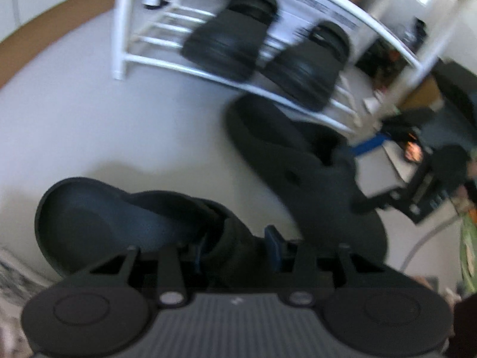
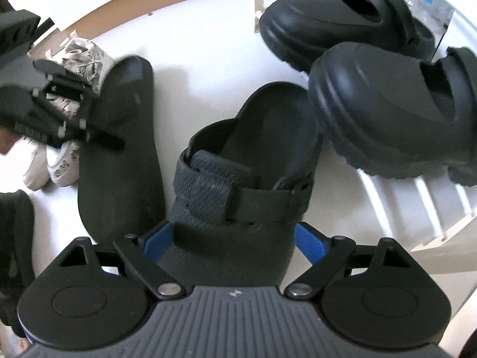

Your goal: Organize scattered shoes

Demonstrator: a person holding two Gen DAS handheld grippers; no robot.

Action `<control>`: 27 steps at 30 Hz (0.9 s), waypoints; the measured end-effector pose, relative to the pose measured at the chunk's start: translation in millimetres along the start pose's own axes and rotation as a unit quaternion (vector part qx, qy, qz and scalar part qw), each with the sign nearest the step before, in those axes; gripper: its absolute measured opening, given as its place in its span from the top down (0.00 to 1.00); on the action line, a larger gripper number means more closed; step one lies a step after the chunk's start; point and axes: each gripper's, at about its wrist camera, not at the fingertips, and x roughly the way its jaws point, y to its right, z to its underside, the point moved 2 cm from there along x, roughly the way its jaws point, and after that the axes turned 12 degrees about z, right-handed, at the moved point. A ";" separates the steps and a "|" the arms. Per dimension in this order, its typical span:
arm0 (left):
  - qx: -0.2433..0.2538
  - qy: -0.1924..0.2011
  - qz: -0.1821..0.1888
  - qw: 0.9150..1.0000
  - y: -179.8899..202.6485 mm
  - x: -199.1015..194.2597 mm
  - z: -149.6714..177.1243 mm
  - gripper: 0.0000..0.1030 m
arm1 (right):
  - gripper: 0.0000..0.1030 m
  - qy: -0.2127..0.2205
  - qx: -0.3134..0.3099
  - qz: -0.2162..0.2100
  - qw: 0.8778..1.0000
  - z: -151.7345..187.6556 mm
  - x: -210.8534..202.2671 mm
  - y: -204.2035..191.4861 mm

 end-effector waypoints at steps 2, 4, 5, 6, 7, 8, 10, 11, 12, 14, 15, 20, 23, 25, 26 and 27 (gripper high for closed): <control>0.012 -0.004 0.008 1.000 9.2 7.5 -0.2 0.59 | 0.11 -0.001 -0.005 -0.012 1.000 -0.8 0.8 -2.5; 0.019 -0.004 0.013 1.000 13.8 9.1 1.0 0.59 | 0.11 0.003 -0.012 -0.014 1.000 -1.8 -0.3 -3.0; 0.020 -0.001 0.018 1.000 14.8 10.1 0.7 0.59 | 0.11 0.006 -0.014 -0.020 1.000 -3.2 -1.0 -3.6; 0.020 0.002 0.028 0.999 15.7 11.4 0.2 0.59 | 0.11 0.010 -0.015 -0.027 0.999 -5.1 -1.6 -4.5; 0.020 0.004 0.032 0.999 16.6 13.5 0.4 0.60 | 0.11 0.013 -0.016 -0.034 0.999 -6.9 -2.3 -5.3; 0.023 0.004 0.040 0.999 19.0 15.9 0.7 0.60 | 0.11 0.017 -0.017 -0.042 0.999 -8.8 -3.0 -6.2; 0.029 0.005 0.054 0.998 23.5 20.1 1.4 0.61 | 0.11 0.023 -0.026 -0.061 0.998 -12.3 -4.1 -10.6; 0.031 0.004 0.056 0.998 25.4 22.7 2.2 0.61 | 0.11 0.023 -0.029 -0.063 0.997 -13.2 -4.7 -12.2; 0.029 0.002 0.055 0.998 26.3 25.7 2.8 0.60 | 0.11 0.023 -0.031 -0.061 0.997 -13.6 -5.3 -13.3; 0.022 0.003 0.049 0.999 26.1 24.9 5.4 0.56 | 0.11 0.021 -0.035 -0.057 0.998 -14.5 -6.7 -15.7; 0.020 0.003 0.045 0.999 26.5 24.2 6.7 0.54 | 0.11 0.018 -0.033 -0.057 0.998 -15.0 -7.7 -15.8; 0.004 0.024 0.021 0.999 30.0 11.6 12.8 0.32 | 0.11 0.020 -0.013 -0.061 0.998 -19.8 -30.9 -10.4; -0.012 0.066 0.000 0.998 33.2 -5.7 15.0 0.28 | 0.11 0.036 0.005 -0.063 0.997 -30.9 -49.6 -13.9; -0.026 0.094 -0.012 0.995 35.5 -18.3 18.6 0.28 | 0.12 0.040 0.020 -0.065 0.997 -41.1 -58.5 -17.7; -0.028 0.098 -0.015 0.995 36.3 -19.2 18.9 0.28 | 0.15 0.036 0.022 -0.065 0.997 -46.2 -60.2 -21.2; -0.036 0.109 -0.026 0.993 38.1 -24.9 23.4 0.28 | 0.18 0.024 0.018 -0.064 0.998 -55.0 -61.6 -30.2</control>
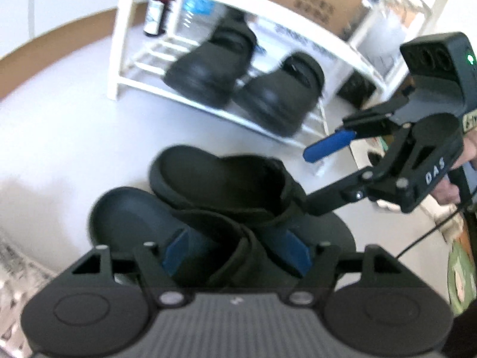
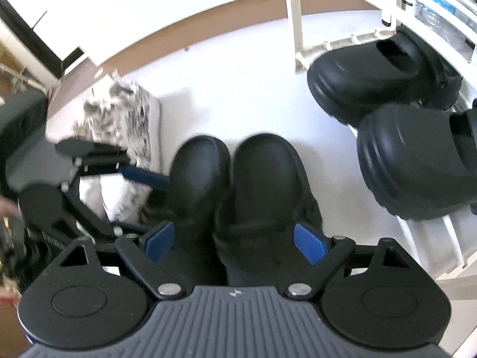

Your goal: Organize scattered shoes

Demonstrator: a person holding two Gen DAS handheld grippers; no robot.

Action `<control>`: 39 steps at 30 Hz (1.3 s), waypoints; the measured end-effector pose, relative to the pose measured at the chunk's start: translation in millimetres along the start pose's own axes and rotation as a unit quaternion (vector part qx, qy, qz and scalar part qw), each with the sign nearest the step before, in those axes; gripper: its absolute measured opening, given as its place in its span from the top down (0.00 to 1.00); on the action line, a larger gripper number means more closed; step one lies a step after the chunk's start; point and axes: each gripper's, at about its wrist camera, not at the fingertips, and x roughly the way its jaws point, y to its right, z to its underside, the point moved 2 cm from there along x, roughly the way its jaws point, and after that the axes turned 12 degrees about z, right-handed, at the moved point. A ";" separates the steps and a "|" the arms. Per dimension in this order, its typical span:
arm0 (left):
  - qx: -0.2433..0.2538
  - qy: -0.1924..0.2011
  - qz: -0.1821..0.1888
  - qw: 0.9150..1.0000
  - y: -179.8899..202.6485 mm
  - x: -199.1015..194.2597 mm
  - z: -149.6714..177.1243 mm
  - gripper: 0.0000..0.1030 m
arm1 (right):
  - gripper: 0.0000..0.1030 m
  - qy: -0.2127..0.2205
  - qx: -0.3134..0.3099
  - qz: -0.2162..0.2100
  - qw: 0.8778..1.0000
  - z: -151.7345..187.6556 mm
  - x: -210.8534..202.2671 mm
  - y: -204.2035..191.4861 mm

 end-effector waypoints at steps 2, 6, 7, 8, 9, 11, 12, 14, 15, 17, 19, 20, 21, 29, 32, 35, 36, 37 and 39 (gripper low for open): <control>-0.012 0.014 -0.014 1.000 1.0 -13.3 6.0 0.28 | 0.27 -0.013 -0.010 0.008 1.000 -10.5 1.6 -13.0; -0.056 0.059 -0.047 0.996 9.2 -41.4 30.7 0.28 | 0.35 -0.057 -0.010 0.034 0.998 -29.0 18.1 -29.1; -0.061 0.066 -0.051 0.995 11.2 -46.3 34.3 0.28 | 0.41 -0.069 -0.006 0.036 0.997 -32.1 24.3 -32.0; -0.068 0.077 -0.059 0.993 15.3 -53.6 41.0 0.28 | 0.45 -0.084 -0.003 0.043 0.996 -35.2 32.8 -35.0; -0.072 0.084 -0.065 0.992 18.4 -58.6 46.5 0.28 | 0.46 -0.101 0.000 0.053 0.993 -39.0 43.3 -38.3; -0.077 0.093 -0.068 0.990 21.4 -65.3 52.5 0.28 | 0.48 -0.124 0.006 0.073 0.990 -43.6 58.7 -42.2; -0.082 0.100 -0.070 0.989 23.0 -69.3 56.3 0.28 | 0.48 -0.132 0.011 0.078 0.988 -44.9 63.0 -42.1; -0.092 0.112 -0.070 0.987 21.7 -75.0 60.8 0.28 | 0.48 -0.145 0.014 0.081 0.986 -47.0 66.7 -43.8; -0.099 0.119 -0.069 0.986 20.3 -77.9 63.1 0.27 | 0.48 -0.149 0.013 0.083 0.985 -47.1 67.3 -45.4; -0.116 0.131 -0.068 0.982 15.7 -83.8 67.8 0.27 | 0.49 -0.159 0.012 0.088 0.983 -47.2 69.2 -49.6; -0.130 0.139 -0.072 0.979 9.5 -87.5 71.2 0.27 | 0.49 -0.167 0.005 0.097 0.981 -47.2 71.5 -54.5; -0.136 0.141 -0.075 0.978 6.8 -88.8 72.5 0.27 | 0.50 -0.171 0.001 0.103 0.980 -47.2 72.7 -57.1; -0.143 0.145 -0.079 0.976 3.6 -90.6 74.1 0.27 | 0.50 -0.178 -0.002 0.113 0.978 -45.9 75.0 -58.3; -0.161 0.155 -0.087 0.971 -1.2 -102.5 84.6 0.27 | 0.54 -0.207 0.002 0.132 0.969 -32.4 96.5 -60.4; -0.169 0.159 -0.086 0.969 -2.1 -103.1 87.0 0.27 | 0.73 -0.222 0.005 0.123 0.967 -28.1 106.5 -56.3; -0.171 0.165 -0.083 0.968 -1.2 -103.4 85.8 0.27 | 0.75 -0.219 -0.009 0.125 0.968 -23.8 103.2 -56.1; -0.171 0.167 -0.083 0.967 -0.5 -104.1 84.0 0.27 | 0.75 -0.218 -0.009 0.126 0.968 -21.9 100.9 -55.3; -0.171 0.169 -0.082 0.967 -0.2 -104.7 82.9 0.27 | 0.75 -0.214 -0.006 0.129 0.968 -19.8 96.6 -54.3; -0.169 0.178 -0.081 0.966 1.1 -108.4 79.3 0.27 | 0.75 -0.201 0.002 0.129 0.971 -17.6 85.5 -51.8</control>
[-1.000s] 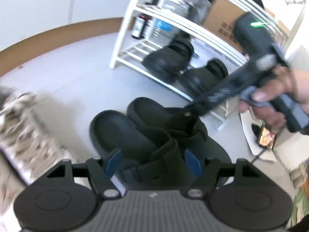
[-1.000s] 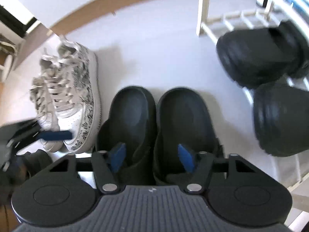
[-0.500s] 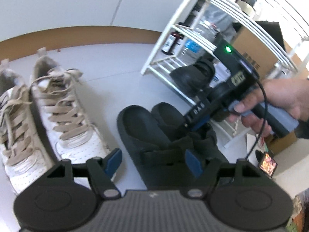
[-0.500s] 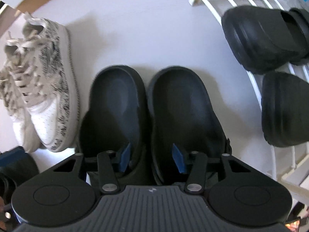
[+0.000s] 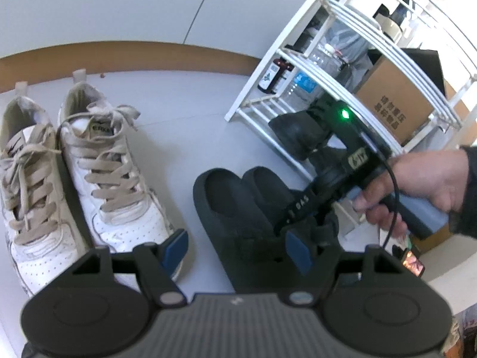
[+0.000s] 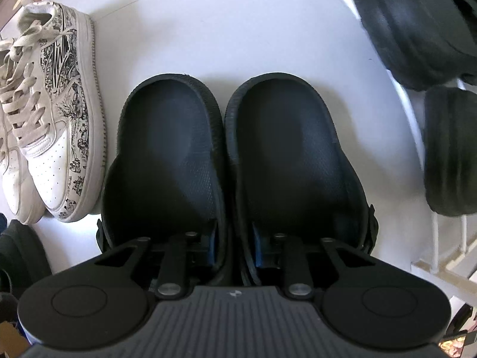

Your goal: Organize scattered shoes

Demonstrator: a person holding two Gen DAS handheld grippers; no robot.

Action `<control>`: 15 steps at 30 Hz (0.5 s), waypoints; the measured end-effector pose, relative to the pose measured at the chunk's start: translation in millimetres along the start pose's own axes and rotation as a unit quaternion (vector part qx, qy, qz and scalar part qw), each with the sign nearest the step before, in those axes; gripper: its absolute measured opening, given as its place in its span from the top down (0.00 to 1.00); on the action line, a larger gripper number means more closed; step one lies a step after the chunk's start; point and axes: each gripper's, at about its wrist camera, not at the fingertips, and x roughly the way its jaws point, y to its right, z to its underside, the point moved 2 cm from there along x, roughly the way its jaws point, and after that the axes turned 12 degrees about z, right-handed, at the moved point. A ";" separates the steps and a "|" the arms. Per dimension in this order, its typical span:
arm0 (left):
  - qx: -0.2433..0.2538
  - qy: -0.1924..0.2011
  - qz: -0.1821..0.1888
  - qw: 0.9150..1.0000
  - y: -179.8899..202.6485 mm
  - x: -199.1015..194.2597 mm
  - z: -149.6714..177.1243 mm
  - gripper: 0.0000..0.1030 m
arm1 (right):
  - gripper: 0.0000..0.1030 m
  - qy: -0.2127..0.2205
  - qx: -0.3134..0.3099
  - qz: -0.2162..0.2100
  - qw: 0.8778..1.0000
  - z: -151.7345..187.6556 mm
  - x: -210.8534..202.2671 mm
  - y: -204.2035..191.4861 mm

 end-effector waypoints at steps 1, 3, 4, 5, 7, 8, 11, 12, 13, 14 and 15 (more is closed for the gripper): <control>0.000 0.005 0.002 1.000 1.2 -1.5 -2.3 0.27 | 0.76 0.005 0.004 -0.002 1.000 2.1 -3.4 2.1; 0.000 0.011 0.003 1.000 1.8 -4.3 -5.5 0.27 | 0.76 0.016 0.022 -0.014 1.000 8.1 -16.5 10.7; -0.001 0.016 0.003 1.000 1.8 -6.3 -7.7 0.27 | 0.76 0.021 0.033 -0.021 0.999 11.2 -24.2 15.5; -0.005 0.026 0.004 1.000 1.8 -10.6 -11.4 0.27 | 0.77 0.028 0.043 -0.028 0.998 14.3 -33.6 20.8; -0.012 0.041 0.002 0.999 3.3 -16.6 -16.0 0.27 | 0.77 0.042 0.064 -0.042 0.996 20.8 -54.0 32.0; -0.016 0.053 0.003 0.998 5.7 -21.4 -19.1 0.27 | 0.78 0.057 0.079 -0.051 0.994 25.7 -71.6 40.1; -0.016 0.082 0.010 0.996 14.4 -34.7 -27.7 0.27 | 0.79 0.081 0.103 -0.061 0.989 29.2 -100.3 55.9; -0.016 0.090 0.012 0.996 16.6 -39.0 -30.6 0.27 | 0.79 0.090 0.113 -0.064 0.987 30.8 -111.1 60.8; -0.016 0.098 0.015 0.995 18.2 -42.8 -33.1 0.27 | 0.79 0.099 0.122 -0.066 0.985 32.2 -121.3 65.2; -0.017 0.106 0.017 0.994 19.8 -46.7 -35.6 0.27 | 0.79 0.109 0.131 -0.067 0.983 32.5 -131.8 70.3; -0.019 0.112 0.019 0.993 20.6 -49.8 -37.6 0.27 | 0.79 0.118 0.141 -0.068 0.981 32.3 -142.3 75.7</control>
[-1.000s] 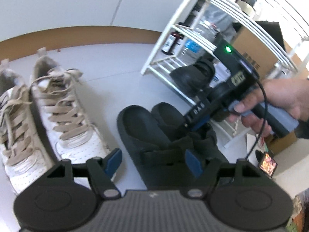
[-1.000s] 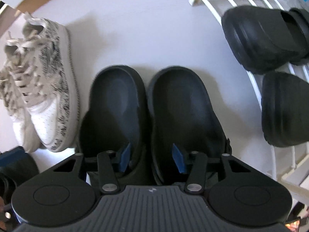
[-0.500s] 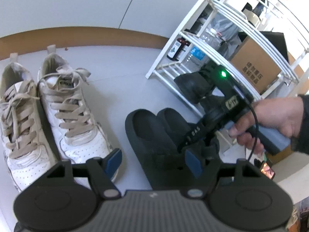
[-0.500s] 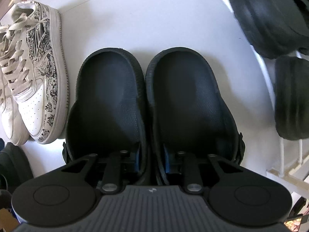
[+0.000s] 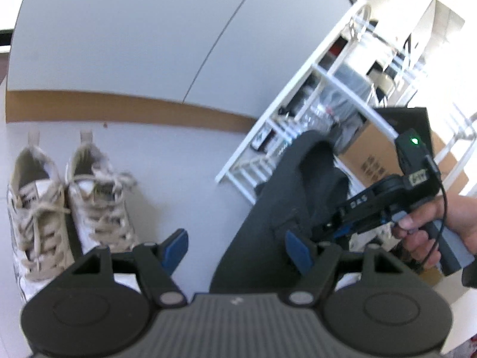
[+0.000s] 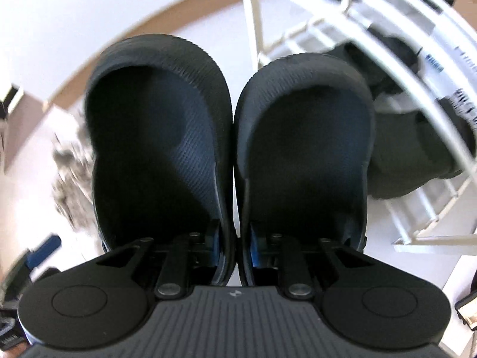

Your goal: Organize scattered shoes

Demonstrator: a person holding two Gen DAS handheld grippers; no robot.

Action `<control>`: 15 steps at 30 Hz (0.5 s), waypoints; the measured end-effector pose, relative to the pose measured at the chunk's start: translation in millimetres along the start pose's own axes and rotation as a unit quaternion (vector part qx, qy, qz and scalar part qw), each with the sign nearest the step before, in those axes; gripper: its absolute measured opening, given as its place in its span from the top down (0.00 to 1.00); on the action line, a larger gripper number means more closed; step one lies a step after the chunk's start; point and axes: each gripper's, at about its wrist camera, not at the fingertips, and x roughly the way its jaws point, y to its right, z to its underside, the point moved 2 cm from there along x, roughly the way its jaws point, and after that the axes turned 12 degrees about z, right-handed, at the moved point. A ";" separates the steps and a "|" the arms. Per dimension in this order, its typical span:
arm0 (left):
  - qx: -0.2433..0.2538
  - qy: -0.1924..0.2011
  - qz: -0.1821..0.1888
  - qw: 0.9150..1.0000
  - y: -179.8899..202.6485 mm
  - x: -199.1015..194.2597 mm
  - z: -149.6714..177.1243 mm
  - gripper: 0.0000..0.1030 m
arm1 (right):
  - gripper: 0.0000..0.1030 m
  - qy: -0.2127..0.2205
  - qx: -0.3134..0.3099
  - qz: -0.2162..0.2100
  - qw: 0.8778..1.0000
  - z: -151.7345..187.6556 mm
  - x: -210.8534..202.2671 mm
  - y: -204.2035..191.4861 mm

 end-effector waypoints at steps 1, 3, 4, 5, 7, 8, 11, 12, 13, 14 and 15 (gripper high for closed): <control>-0.003 0.005 0.002 1.000 0.7 -2.3 -2.3 0.27 | 0.79 0.010 0.009 -0.001 1.000 -4.0 -10.6 3.3; -0.005 0.016 0.005 1.000 2.3 -7.5 -5.5 0.27 | 0.79 0.031 0.029 -0.002 0.999 -13.7 -32.1 11.8; -0.006 0.018 0.006 1.000 2.7 -8.1 -6.5 0.27 | 0.79 0.038 0.038 0.000 0.999 -17.5 -38.3 15.4; -0.009 0.022 0.008 1.000 2.8 -9.4 -7.1 0.27 | 0.79 0.044 0.050 0.002 0.998 -22.1 -45.4 20.5; -0.014 0.025 0.011 1.000 2.3 -9.7 -7.4 0.27 | 0.79 0.058 0.074 0.006 0.996 -31.3 -59.6 30.8; -0.017 0.025 0.011 0.999 1.8 -9.4 -7.5 0.27 | 0.79 0.065 0.084 0.009 0.994 -34.1 -64.7 35.0; -0.018 0.029 0.012 0.999 2.6 -10.7 -8.0 0.27 | 0.79 0.076 0.113 0.017 0.991 -39.6 -71.5 48.6; -0.019 0.030 0.013 0.999 2.5 -11.1 -8.0 0.27 | 0.79 0.078 0.121 0.019 0.989 -41.2 -71.5 52.4; -0.020 0.030 0.014 0.999 2.2 -11.3 -7.9 0.27 | 0.79 0.080 0.129 0.020 0.988 -42.7 -70.7 56.0; -0.021 0.030 0.015 0.999 1.9 -11.5 -7.8 0.27 | 0.80 0.082 0.137 0.021 0.987 -44.3 -69.8 59.6; -0.019 0.030 0.015 0.999 1.7 -11.7 -7.3 0.27 | 0.80 0.083 0.144 0.022 0.986 -45.8 -69.0 63.1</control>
